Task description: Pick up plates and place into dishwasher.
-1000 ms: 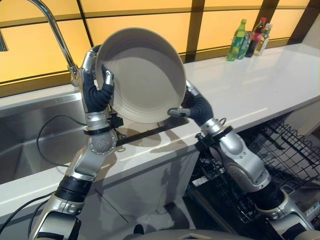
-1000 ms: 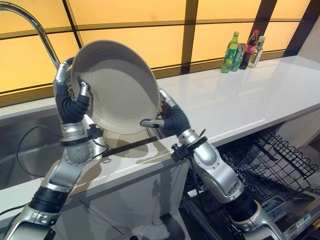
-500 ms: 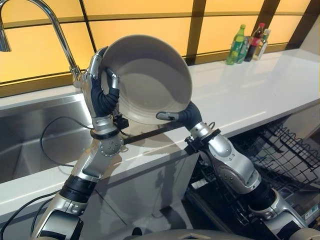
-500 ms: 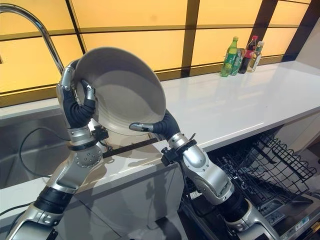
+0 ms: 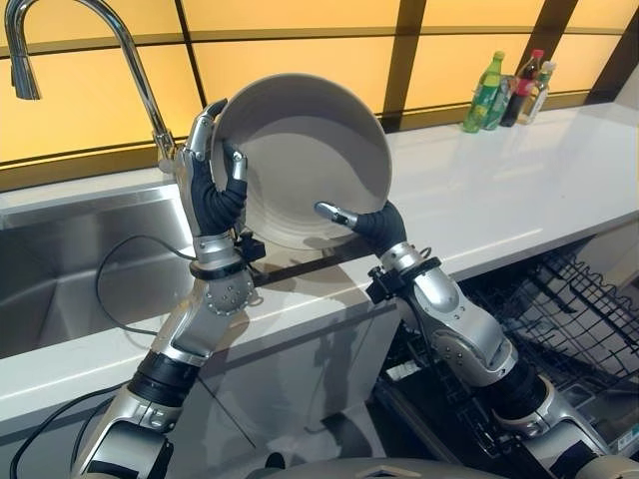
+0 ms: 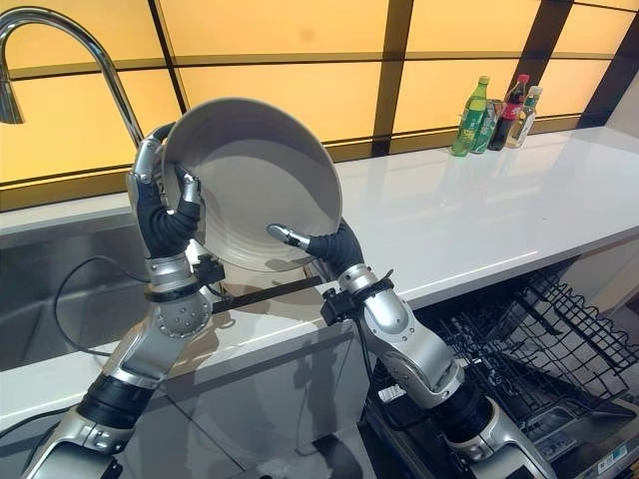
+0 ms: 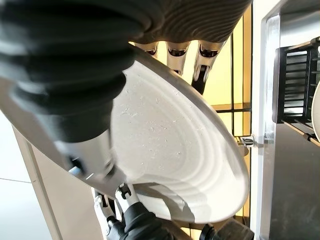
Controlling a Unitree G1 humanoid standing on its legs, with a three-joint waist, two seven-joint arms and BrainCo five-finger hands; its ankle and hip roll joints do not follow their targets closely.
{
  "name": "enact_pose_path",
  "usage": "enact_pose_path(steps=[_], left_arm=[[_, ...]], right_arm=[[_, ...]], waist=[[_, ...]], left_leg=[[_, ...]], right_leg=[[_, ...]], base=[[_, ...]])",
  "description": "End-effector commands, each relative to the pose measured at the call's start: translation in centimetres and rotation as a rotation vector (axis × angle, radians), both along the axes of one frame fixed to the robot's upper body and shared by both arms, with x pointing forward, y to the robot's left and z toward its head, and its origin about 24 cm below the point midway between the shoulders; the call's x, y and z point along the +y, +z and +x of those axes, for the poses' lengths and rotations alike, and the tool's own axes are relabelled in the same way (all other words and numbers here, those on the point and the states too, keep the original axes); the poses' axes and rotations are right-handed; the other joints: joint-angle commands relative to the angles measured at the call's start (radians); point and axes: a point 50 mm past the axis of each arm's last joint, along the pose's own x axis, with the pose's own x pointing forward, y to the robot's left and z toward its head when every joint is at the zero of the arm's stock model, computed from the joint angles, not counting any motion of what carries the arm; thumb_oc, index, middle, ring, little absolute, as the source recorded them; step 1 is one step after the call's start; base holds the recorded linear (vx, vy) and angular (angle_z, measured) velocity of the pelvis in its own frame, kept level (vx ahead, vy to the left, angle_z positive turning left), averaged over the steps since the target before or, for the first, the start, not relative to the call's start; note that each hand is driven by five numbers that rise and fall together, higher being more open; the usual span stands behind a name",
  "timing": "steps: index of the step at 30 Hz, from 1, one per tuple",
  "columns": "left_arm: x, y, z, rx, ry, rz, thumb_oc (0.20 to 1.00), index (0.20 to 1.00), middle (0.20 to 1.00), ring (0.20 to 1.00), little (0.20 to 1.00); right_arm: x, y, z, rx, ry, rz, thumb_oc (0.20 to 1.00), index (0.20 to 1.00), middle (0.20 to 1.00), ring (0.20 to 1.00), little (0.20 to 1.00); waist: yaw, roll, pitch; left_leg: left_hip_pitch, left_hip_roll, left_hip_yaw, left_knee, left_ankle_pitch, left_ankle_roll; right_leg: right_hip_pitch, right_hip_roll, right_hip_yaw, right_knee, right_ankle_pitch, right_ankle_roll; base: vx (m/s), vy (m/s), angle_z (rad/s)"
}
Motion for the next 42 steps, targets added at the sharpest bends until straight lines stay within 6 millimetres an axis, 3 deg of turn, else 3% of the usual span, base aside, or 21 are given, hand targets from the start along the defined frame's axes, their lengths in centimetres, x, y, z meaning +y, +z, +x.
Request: enact_pose_path(steps=[1,17,18,20,28,35,42], left_arm=[[-2.0,1.1,0.4,-0.031,-0.129,0.007,0.2,0.2,0.2,0.2,0.2],[-1.6,0.4,0.7,0.038,-0.157,-0.052,0.2,0.2,0.2,0.2,0.2],[-1.6,0.3,0.9,0.067,-0.167,-0.071,0.266,0.266,0.266,0.266,0.266],[-1.3,0.1,1.1,0.093,-0.162,-0.104,1.0,1.0,1.0,1.0,1.0],[1.8,1.9,0.5,0.004,-0.024,-0.244,1.0,1.0,1.0,1.0,1.0],[5.7,3.6,0.2,-0.108,0.188,-0.275,1.0,1.0,1.0,1.0,1.0],[8.7,3.7,-0.4,-0.137,0.299,-0.308,1.0,1.0,1.0,1.0,1.0]], right_arm=[[1.1,5.3,-0.2,-0.218,0.103,0.1,0.2,0.2,0.2,0.2,0.2],[0.3,5.7,0.2,-0.251,0.057,0.122,0.2,0.2,0.2,0.2,0.2],[0.2,5.7,0.2,-0.256,0.051,0.121,0.2,0.2,0.2,0.2,0.2],[0.1,5.7,0.2,-0.264,0.039,0.116,0.2,0.2,0.2,0.2,0.2],[-2.2,5.8,0.7,-0.273,-0.074,0.115,0.2,0.2,0.2,0.2,0.2],[-5.1,5.6,1.3,-0.288,-0.206,0.075,0.2,0.2,0.2,0.2,0.2],[-9.0,5.9,1.8,-0.347,-0.432,-0.036,0.2,0.2,0.2,0.2,0.2]], waist=[[0.044,0.01,-0.015],[0.053,0.005,-0.009],[0.052,0.005,-0.008],[0.052,0.006,-0.007],[0.047,0.01,-0.011],[0.025,0.017,-0.017],[-0.005,0.018,-0.024]], left_leg=[[0.076,-0.013,-0.024,0.017,-0.157,0.019],[0.078,-0.01,-0.031,0.015,-0.159,0.022],[0.079,-0.009,-0.032,0.015,-0.159,0.022],[0.081,-0.008,-0.031,0.015,-0.158,0.021],[0.077,0.003,-0.029,0.022,-0.157,0.014],[0.072,0.012,-0.017,0.031,-0.15,0.006],[0.076,0.02,0.009,0.04,-0.158,0.001]], right_leg=[[-0.11,0.022,-0.039,0.062,0.044,-0.01],[-0.108,0.031,-0.052,0.089,0.022,-0.015],[-0.108,0.032,-0.051,0.092,0.02,-0.016],[-0.106,0.032,-0.052,0.094,0.018,-0.015],[-0.109,0.035,-0.055,0.098,0.013,-0.018],[-0.114,0.034,-0.057,0.1,0.016,-0.024],[-0.12,0.033,-0.039,0.097,0.021,-0.025]], base=[[0.0,0.0,0.0],[-0.02,0.006,0.03],[0.0,0.0,0.0],[0.0,0.0,0.0],[-0.01,-0.008,0.0],[0.0,-0.001,0.0],[0.0,0.005,0.0]])
